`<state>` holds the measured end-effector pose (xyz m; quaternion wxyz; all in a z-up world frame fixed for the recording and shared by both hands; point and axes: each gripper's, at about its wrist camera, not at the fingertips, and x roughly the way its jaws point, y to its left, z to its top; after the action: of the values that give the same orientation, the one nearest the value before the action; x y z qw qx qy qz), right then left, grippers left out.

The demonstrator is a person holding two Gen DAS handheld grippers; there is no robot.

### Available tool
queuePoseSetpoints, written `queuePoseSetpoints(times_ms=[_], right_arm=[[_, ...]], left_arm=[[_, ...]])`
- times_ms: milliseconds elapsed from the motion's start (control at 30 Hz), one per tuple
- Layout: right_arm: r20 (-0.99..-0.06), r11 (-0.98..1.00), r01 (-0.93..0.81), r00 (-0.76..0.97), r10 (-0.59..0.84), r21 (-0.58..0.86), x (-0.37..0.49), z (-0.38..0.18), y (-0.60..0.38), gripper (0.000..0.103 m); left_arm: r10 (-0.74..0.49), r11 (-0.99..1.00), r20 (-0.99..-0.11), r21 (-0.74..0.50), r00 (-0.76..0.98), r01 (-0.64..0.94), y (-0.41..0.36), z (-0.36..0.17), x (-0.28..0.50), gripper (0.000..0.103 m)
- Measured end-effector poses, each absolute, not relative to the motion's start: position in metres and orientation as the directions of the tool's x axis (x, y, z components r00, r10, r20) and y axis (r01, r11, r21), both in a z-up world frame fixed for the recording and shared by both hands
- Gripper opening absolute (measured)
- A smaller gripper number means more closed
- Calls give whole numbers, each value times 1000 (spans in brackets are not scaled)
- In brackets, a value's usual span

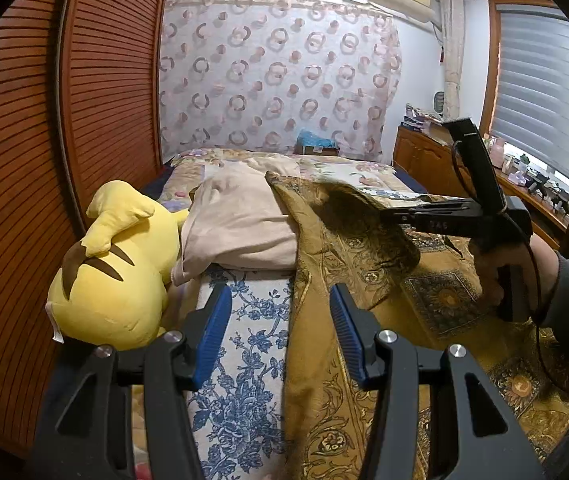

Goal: Fold small clothes

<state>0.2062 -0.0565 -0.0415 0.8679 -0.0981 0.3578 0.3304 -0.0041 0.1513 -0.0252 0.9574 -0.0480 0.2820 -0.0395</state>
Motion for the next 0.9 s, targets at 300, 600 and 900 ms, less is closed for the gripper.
queuePoseSetpoints(times_ms=[300,600,900], right_arm=[[-726,815,-576,533,435,66,213,-46,-106,41],[-682,841,-538,599,421,46,197,-23,-187,42],[-677,898,-433,684,271,-77,180,-17,-297,42]], left_arm=[[-111,992,-547,-106,830,63,144,-26,4,50],[-151,988,-543,-117,826,104,125,-24,14,50],[-190,982,-529,-95,827,165,88,-14,28,50]])
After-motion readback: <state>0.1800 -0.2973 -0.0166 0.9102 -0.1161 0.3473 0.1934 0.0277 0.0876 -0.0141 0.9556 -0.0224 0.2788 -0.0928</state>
